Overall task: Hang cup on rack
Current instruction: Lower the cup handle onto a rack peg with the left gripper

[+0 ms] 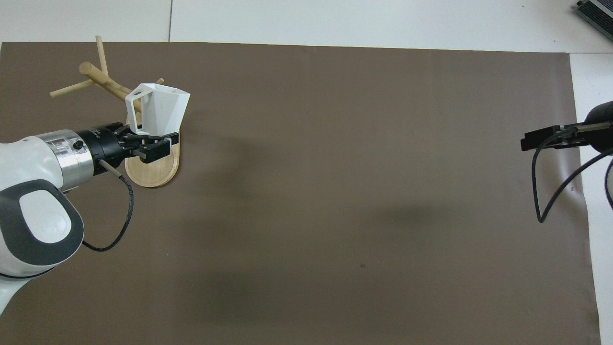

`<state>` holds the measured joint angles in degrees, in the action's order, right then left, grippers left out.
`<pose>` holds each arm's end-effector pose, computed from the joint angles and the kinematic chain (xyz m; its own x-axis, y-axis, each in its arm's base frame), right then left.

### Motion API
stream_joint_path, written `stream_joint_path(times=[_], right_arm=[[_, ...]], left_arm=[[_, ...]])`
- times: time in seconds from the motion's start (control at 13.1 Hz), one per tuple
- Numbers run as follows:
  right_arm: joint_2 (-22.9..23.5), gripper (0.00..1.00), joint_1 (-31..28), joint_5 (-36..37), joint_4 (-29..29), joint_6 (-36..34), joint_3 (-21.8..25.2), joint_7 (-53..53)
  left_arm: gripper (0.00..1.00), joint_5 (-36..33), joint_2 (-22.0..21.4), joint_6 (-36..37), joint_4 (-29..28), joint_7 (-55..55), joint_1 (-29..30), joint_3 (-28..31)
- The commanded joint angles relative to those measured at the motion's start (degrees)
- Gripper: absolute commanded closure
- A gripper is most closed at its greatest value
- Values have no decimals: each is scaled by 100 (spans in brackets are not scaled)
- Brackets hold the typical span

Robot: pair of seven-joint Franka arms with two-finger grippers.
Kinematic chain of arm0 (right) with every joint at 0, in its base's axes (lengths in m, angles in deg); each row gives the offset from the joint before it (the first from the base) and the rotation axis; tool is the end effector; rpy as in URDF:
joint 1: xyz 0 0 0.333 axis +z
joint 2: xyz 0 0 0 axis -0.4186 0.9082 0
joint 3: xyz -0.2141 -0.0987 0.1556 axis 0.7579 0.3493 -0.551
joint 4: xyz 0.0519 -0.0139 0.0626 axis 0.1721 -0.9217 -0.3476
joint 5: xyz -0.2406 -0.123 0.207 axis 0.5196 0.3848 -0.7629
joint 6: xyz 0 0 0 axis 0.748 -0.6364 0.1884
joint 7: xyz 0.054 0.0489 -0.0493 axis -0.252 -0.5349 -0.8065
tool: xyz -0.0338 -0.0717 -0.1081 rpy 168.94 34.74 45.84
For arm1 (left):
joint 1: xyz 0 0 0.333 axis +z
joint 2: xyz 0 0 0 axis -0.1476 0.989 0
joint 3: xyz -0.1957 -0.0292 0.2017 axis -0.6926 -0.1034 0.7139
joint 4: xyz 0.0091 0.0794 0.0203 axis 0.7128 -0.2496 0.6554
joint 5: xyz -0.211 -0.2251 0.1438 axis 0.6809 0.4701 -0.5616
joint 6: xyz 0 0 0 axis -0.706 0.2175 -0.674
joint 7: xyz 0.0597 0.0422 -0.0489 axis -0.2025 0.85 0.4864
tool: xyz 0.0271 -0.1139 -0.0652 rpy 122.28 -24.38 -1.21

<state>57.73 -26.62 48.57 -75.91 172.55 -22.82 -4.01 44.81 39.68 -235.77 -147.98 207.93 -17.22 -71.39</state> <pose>0.5192 -0.0313 0.5350 0.9967 0.0579 0.0569 0.0584 -0.9983 -0.0081 0.5142 -0.0984 0.4446 -0.8017 0.1911 -0.5663 0.4091 0.8662 -0.2869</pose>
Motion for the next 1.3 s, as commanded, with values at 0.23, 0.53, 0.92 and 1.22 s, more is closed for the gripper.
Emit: stream_joint_path(times=[0.23, 0.53, 0.92, 1.22], right_arm=[[-46, 0, 3, 81, 314, -678, 84, 377], [-64, 0, 12, 90, 473, -1021, 75, 598], [-108, 0, 12, 81, 412, -951, 75, 607], [-169, 0, 12, 81, 271, -785, 75, 536]], left_arm=[[100, -161, 187, -553, -10, 173, -84, 15], [100, -161, 266, -562, 52, 181, -120, 15], [100, -152, 354, -712, 52, 251, -94, 15], [100, -152, 389, -870, 52, 436, -76, 15]])
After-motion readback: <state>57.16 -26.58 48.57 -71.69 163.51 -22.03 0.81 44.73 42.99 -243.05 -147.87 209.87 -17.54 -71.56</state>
